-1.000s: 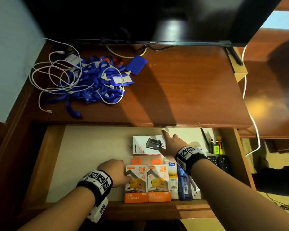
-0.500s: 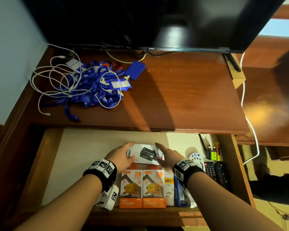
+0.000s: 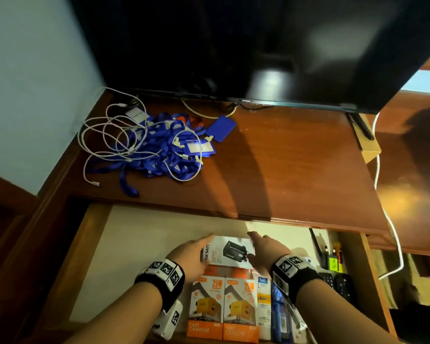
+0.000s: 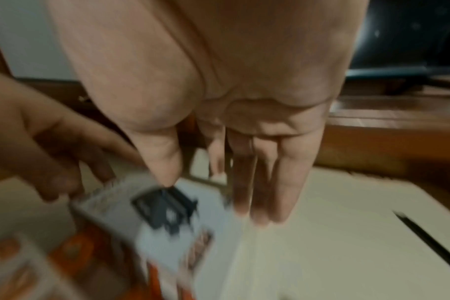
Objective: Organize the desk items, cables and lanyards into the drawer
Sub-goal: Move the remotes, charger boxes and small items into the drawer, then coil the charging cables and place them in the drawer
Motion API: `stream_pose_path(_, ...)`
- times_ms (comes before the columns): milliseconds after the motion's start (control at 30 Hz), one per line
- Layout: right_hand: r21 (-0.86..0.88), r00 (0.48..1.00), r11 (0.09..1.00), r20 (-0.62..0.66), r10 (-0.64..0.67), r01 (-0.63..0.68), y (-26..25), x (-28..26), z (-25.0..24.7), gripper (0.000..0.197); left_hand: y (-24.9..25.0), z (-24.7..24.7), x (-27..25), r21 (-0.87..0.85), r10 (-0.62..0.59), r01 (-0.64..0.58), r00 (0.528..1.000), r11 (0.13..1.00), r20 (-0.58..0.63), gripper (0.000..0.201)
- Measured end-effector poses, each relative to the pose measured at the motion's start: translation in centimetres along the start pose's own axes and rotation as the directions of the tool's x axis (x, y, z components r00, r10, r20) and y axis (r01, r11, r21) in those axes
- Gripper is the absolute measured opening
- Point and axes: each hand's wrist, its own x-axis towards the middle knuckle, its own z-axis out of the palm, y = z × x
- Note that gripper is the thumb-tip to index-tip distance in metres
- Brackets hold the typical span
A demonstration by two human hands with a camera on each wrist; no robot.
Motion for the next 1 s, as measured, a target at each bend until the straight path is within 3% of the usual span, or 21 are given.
stream_pose_path(67, -0.077, 0.998, 0.996, 0.031, -0.053, 0.055, -2.2, -0.2, -3.3, 0.043, -0.2, -0.7, -0.7, 0.001, 0.0, 0.0, 1.0, 1.0, -0.022, 0.064)
stream_pose_path(133, -0.063, 0.99, 0.989, -0.016, -0.138, 0.136, -4.9, -0.5, -7.0, 0.036, -0.4, -1.7, -1.6, 0.004, 0.012, -0.012, 0.999, 1.0, -0.046, 0.048)
stream_pose_path(267, 0.106, 0.899, 0.936, -0.333, -0.285, 0.336, -10.0, 0.8, -12.9, 0.03, -2.4, -4.8, -3.9, -0.095, 0.003, -0.016, 0.991, 0.995, -0.135, 0.028)
stream_pose_path(367, 0.199, 0.866, 0.932, -0.465, -0.182, 0.303, -13.4, 4.4, -15.6, 0.035, -5.0, -7.6, -5.4, -0.186, -0.029, -0.017, 0.97, 0.982, -0.24, 0.019)
stream_pose_path(500, 0.338, 0.933, 0.935, -0.359, 0.019, 0.11, -16.4, 8.3, -17.7, 0.072, -8.0, -11.1, -7.3, -0.273, -0.094, -0.01, 0.926, 0.962, -0.365, 0.01)
stream_pose_path(633, 0.298, 0.917, 0.949, -0.398, 0.023, 0.105, -18.0, 10.2, -18.7, 0.037, -10.1, -13.8, -8.6, -0.325, -0.136, -0.01, 0.897, 0.946, -0.421, 0.009)
stream_pose_path(767, 0.281, 0.817, 0.906, -0.566, -0.109, 0.316, -19.8, 8.5, -20.3, 0.026, -10.9, -15.7, -8.7, -0.353, -0.126, -0.06, 0.868, 0.934, -0.48, 0.017)
stream_pose_path(900, 0.185, 0.647, 0.842, -0.727, -0.229, 0.506, -22.0, 5.2, -24.1, 0.02, -9.3, -19.8, -7.0, -0.346, -0.076, -0.153, 0.821, 0.926, -0.565, 0.053)
stream_pose_path(1000, 0.164, 0.563, 0.781, -0.78, -0.271, 0.603, -23.6, 2.4, -27.4, 0.016, -6.6, -25.0, -4.9, -0.303, -0.005, -0.25, 0.764, 0.92, -0.645, 0.076)
